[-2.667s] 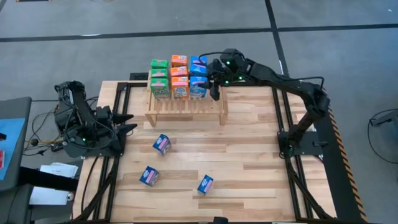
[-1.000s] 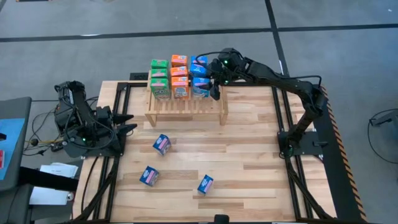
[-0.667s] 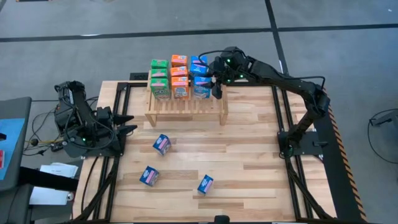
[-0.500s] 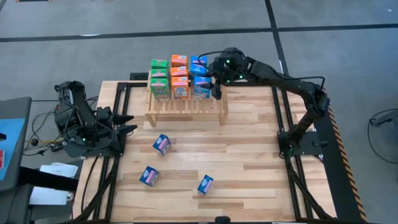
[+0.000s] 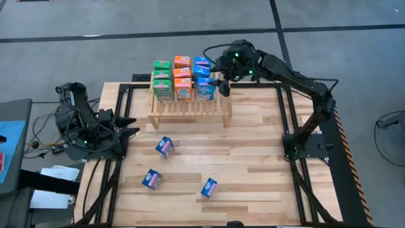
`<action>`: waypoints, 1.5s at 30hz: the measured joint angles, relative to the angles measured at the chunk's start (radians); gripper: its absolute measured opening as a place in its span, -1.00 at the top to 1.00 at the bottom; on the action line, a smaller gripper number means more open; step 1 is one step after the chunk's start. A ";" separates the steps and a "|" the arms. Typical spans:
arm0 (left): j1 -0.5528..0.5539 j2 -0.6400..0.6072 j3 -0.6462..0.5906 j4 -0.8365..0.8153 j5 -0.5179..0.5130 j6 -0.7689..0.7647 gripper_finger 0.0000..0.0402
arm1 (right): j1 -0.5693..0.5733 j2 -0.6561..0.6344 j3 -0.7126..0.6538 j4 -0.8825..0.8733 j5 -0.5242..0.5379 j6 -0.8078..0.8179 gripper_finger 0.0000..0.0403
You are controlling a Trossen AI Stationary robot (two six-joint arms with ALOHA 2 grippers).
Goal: Stack cereal on shelf
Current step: Put the light blue cereal box on the shelf aligned with the other light blue cereal boxes
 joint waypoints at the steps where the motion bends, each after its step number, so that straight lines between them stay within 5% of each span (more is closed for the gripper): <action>1: 0.000 0.000 0.000 0.000 0.000 0.000 -0.24 | -0.001 0.001 0.014 -0.030 0.001 0.000 -0.47; 15: 0.000 0.000 0.000 0.000 0.000 0.014 -0.24 | -0.036 -0.137 0.160 -0.256 0.058 -0.023 -0.43; 22: 0.000 0.000 0.000 -0.001 0.000 0.015 -0.24 | -0.047 -0.267 0.045 -0.369 0.073 0.020 -0.08; 28: 0.000 0.000 0.000 -0.012 -0.001 0.015 -0.24 | -0.046 -0.457 -0.353 -0.021 0.020 0.147 0.52; 33: 0.000 0.000 0.000 -0.018 -0.019 0.015 -0.24 | -0.009 -0.485 -0.642 0.346 0.018 0.272 0.92; 45: 0.000 0.000 0.000 -0.022 -0.034 0.006 -0.24 | 0.017 -0.243 -0.733 0.644 0.044 0.296 0.87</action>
